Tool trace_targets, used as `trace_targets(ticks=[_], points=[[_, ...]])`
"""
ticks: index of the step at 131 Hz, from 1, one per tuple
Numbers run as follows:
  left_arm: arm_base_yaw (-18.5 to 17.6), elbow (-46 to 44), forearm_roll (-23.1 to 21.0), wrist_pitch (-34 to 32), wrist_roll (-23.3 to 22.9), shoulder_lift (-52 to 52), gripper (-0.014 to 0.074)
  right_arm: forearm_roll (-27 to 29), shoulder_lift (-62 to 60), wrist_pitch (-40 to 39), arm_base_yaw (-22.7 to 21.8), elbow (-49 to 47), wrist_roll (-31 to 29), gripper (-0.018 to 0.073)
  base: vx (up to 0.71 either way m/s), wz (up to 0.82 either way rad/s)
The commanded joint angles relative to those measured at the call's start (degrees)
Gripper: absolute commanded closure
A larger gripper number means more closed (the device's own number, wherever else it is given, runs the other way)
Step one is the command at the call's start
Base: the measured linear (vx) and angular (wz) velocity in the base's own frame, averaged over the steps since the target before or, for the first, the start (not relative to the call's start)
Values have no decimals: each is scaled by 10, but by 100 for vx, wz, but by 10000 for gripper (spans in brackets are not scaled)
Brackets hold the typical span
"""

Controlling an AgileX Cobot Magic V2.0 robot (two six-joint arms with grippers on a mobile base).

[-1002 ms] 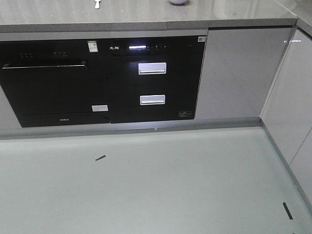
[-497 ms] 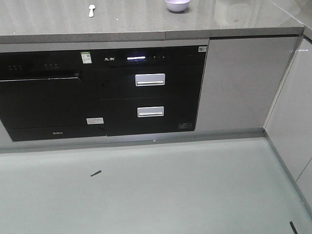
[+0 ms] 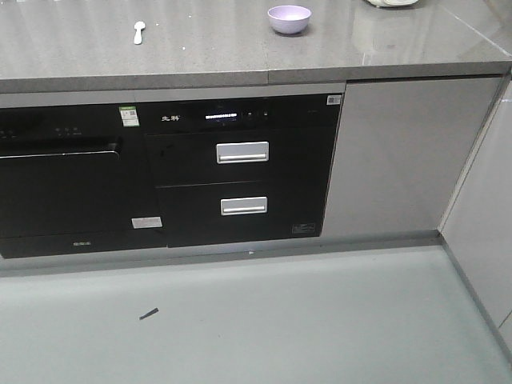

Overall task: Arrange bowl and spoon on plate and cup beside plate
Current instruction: 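Drive the base toward the counter holding the spoon and bowl, then approach the counter and position the base before the spoon and bowl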

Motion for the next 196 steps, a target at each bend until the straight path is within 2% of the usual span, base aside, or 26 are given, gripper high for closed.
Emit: trace_targets(ticks=[1, 196], points=[[0, 6, -4, -39, -5, -9, 603, -5, -1, -43, -3, 4, -2, 568, 24, -1], [0, 6, -4, -39, -5, -9, 603, -5, -1, -43, -3, 4, -2, 568, 25, 2]])
